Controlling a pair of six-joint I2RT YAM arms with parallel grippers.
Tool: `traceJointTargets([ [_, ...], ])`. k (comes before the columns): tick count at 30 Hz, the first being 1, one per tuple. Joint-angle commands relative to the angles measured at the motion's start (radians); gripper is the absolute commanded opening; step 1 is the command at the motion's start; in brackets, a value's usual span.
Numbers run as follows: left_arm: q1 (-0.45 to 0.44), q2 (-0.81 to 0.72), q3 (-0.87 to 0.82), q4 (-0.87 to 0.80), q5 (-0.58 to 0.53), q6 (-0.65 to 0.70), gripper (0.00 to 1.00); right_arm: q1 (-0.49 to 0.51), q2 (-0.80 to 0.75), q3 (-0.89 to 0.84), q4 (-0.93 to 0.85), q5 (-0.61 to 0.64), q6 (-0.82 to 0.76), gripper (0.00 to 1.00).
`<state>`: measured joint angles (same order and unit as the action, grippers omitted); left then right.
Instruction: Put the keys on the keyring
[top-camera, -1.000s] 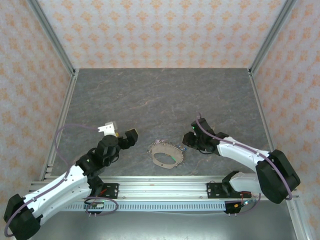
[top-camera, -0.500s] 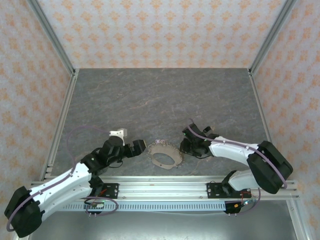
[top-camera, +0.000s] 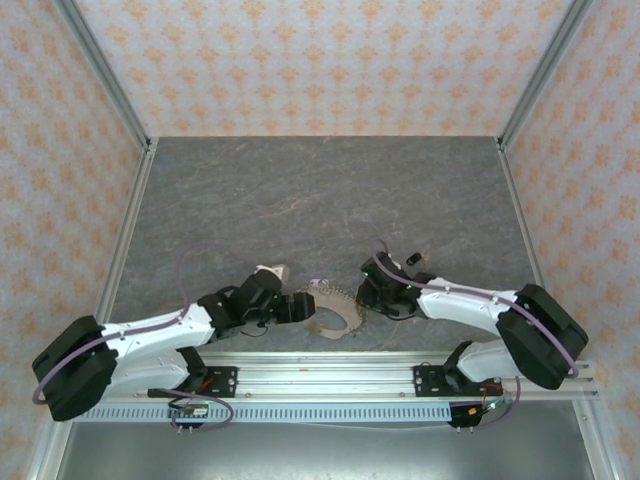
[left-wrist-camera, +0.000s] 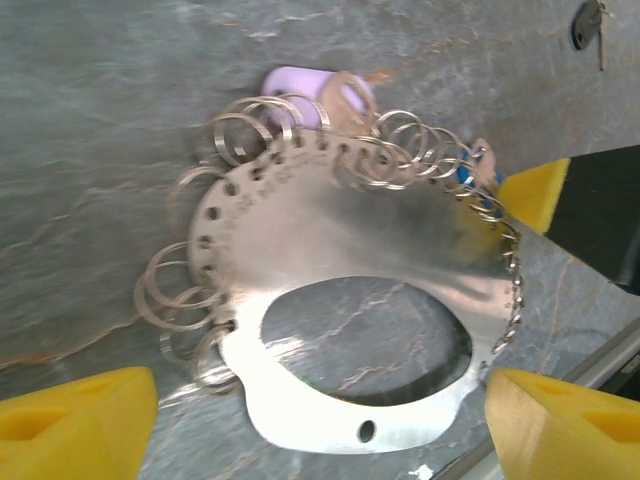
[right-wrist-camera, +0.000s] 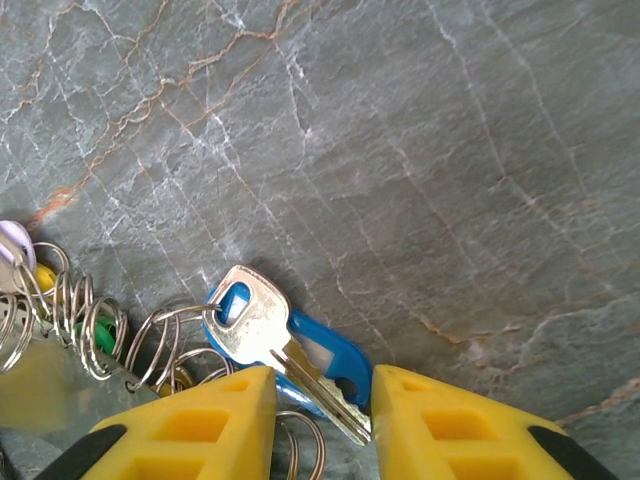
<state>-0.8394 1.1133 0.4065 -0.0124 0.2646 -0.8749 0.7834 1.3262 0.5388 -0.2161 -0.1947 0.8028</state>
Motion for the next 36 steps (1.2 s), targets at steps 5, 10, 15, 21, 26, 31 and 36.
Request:
traceJointTargets([
  [5, -0.018, 0.138, 0.098, 0.051, -0.017, -0.024, 0.78, 0.019, -0.071, -0.045, -0.026, -0.052, 0.018, 0.31],
  [10, -0.018, 0.224, 0.145, 0.051, -0.022, -0.027, 0.71, 0.019, -0.102, -0.053, -0.018, -0.089, 0.001, 0.32],
  [15, -0.019, 0.299, 0.193, 0.056, -0.03, -0.014, 0.7, 0.019, -0.086, -0.056, 0.007, -0.132, -0.006, 0.32],
  [21, -0.018, 0.372, 0.25, 0.025, -0.08, 0.003, 0.7, 0.019, -0.054, -0.054, 0.037, -0.147, -0.007, 0.32],
  [26, -0.009, 0.427, 0.3, 0.006, -0.11, 0.038, 0.71, 0.022, 0.003, -0.045, 0.112, -0.207, 0.034, 0.31],
  [31, 0.02, 0.466, 0.334, 0.037, -0.09, 0.048, 0.71, 0.054, 0.011, -0.028, 0.146, -0.194, 0.056, 0.3],
  [36, 0.052, 0.527, 0.402, 0.04, -0.049, 0.079, 0.7, 0.07, 0.011, -0.025, 0.204, -0.23, 0.07, 0.29],
])
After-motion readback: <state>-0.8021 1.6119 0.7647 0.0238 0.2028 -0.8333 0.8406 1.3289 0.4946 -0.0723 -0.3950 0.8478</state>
